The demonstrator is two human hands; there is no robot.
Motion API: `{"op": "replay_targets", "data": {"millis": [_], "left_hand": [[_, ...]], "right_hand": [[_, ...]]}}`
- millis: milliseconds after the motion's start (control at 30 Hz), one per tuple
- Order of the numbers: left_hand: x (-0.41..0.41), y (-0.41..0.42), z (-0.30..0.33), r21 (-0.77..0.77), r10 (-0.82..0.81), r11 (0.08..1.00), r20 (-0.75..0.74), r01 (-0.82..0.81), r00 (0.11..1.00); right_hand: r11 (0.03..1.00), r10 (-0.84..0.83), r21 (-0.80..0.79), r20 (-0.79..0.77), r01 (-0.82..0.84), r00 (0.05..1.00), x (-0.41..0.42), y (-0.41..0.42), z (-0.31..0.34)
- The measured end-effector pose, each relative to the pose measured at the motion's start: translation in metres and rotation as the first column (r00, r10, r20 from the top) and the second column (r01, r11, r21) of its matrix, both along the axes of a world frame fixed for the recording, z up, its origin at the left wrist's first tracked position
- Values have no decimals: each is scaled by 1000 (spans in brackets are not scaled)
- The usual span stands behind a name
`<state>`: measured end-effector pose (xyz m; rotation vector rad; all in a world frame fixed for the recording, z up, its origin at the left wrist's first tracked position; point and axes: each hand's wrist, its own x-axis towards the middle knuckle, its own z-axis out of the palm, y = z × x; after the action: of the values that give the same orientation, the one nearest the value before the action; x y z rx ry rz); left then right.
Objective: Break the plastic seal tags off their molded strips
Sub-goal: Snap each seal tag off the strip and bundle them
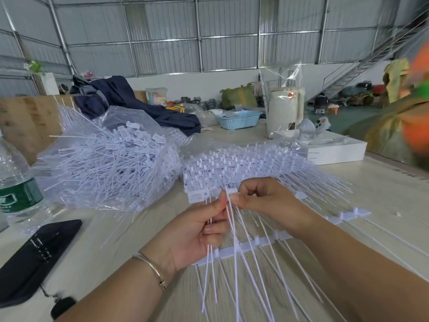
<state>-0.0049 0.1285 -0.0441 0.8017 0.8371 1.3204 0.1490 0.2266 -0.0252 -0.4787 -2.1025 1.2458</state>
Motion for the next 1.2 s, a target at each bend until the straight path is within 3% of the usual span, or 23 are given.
{"op": "replay_targets", "data": {"millis": [267, 400, 467, 600, 867, 1100, 1200], "left_hand": [[1, -3, 12, 156, 171, 974, -48, -162, 984], [-2, -1, 8, 252, 529, 841, -199, -478, 825], [-3, 0, 6, 273, 573, 816, -271, -509, 773], [-5, 0, 5, 219, 502, 864, -328, -452, 800], [-6, 0, 8, 186, 398, 915, -283, -357, 873], [-2, -1, 10, 124, 271, 963, -429, -241, 862], [0, -3, 11, 137, 266, 964, -573, -230, 775]], "right_hand": [[999, -31, -46, -109, 26, 994, 4, 4, 7], [995, -87, -57, -133, 80, 987, 7, 11, 7], [992, -106, -80, -157, 94, 982, 8, 14, 7], [988, -122, -122, -203, 99, 972, 11, 20, 7], [985, -73, -168, -220, 35, 973, 10, 19, 7], [991, -59, -126, -150, 40, 987, 10, 16, 10], [996, -21, -93, -84, 13, 996, 7, 13, 10]]}}
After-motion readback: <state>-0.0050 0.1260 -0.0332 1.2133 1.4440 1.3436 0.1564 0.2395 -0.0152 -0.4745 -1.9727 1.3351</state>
